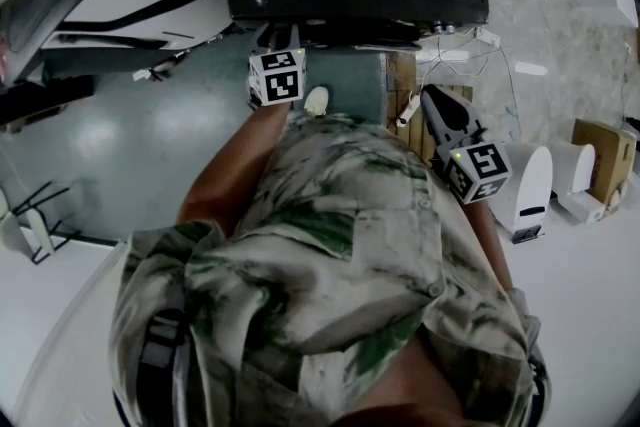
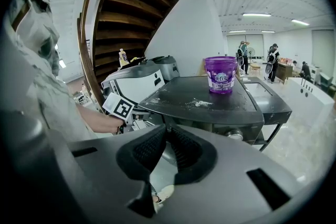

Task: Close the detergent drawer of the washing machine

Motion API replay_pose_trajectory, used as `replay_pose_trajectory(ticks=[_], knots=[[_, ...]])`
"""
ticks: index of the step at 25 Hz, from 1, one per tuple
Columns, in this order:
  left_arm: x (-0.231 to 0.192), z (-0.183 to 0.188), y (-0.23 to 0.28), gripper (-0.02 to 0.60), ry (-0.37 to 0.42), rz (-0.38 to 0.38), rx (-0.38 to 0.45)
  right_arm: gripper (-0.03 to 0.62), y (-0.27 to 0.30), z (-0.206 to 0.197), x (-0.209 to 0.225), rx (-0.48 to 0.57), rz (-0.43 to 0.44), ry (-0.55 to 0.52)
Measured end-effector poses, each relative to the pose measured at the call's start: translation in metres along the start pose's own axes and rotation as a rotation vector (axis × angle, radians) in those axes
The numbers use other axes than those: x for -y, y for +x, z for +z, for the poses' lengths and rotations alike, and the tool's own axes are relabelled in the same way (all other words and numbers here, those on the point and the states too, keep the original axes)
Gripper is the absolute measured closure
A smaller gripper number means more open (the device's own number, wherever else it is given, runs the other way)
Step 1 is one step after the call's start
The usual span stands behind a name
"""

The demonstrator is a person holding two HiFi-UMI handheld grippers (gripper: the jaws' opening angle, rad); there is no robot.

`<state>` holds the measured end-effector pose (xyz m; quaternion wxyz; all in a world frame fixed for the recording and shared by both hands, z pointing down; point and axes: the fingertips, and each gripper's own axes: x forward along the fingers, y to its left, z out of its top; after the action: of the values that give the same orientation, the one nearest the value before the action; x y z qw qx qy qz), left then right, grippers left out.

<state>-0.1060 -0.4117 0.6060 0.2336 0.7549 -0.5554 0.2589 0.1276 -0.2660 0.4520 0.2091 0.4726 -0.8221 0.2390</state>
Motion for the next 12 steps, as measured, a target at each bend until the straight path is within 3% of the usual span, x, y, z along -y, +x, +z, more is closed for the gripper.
replay_pose_trajectory(ticks=[7, 12], knots=[[-0.004, -0.001, 0.010, 0.433, -0.056, 0.023, -0.018, 0.542, 0.002, 0.001, 0.007, -0.003, 0.001, -0.003], [-0.003, -0.002, 0.010, 0.431, -0.038, 0.025, -0.013, 0.542, -0.002, -0.005, 0.012, -0.010, 0.012, -0.005]])
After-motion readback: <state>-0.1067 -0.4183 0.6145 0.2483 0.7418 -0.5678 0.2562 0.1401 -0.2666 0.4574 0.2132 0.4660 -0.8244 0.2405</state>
